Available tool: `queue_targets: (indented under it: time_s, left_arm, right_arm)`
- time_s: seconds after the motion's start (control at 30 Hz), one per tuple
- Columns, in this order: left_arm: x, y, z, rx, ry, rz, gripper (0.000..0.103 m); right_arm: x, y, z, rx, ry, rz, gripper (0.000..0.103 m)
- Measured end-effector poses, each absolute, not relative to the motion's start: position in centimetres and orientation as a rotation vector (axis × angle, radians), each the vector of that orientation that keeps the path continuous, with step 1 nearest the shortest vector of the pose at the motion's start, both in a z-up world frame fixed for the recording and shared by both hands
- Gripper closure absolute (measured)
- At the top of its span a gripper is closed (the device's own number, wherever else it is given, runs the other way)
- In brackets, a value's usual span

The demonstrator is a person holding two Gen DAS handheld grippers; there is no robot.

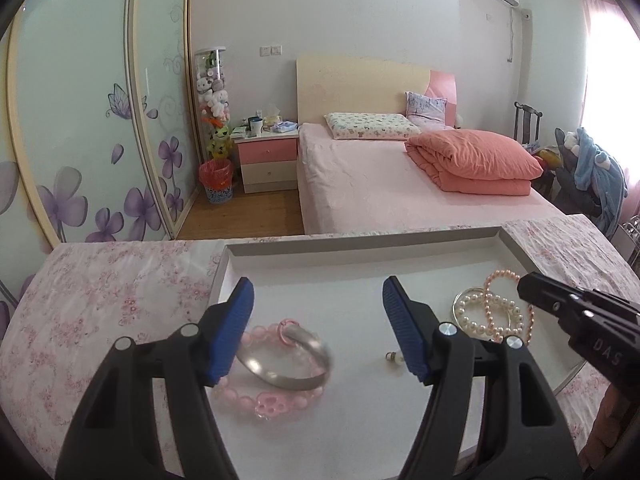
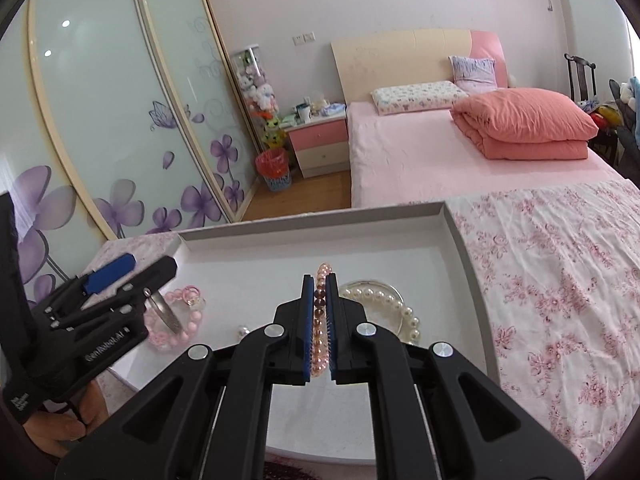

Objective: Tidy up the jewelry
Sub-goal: 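Open both tools to release the cuff and bracelet in the tray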

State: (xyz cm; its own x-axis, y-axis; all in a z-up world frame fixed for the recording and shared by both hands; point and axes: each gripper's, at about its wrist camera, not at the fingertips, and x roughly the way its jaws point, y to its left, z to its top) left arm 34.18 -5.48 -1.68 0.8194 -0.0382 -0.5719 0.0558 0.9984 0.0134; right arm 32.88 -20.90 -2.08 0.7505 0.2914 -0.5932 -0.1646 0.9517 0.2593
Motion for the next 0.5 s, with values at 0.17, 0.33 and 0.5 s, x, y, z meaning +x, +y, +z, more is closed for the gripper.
queue_targets:
  time_s: [0.17,0.33,0.5]
  left_arm:
    - [34.2,-4.1,-1.5,-0.016,0.63,-0.051,0.037]
    - [33.8,-2.2,-0.6,-0.058,0.629,-0.024,0.037]
    - [32.4,-0.8,0.6,-0.072,0.607,0.0,0.037]
  right_arm:
    - [32.8,-21.0,-2.4,0.195,0.7,0.232,0.076]
    - [31.9,-21.3,-1.6,0.189,0.664,0.219,0.064]
    - [30.9,-21.4,-0.8,0.189,0.648,0.22,0.064]
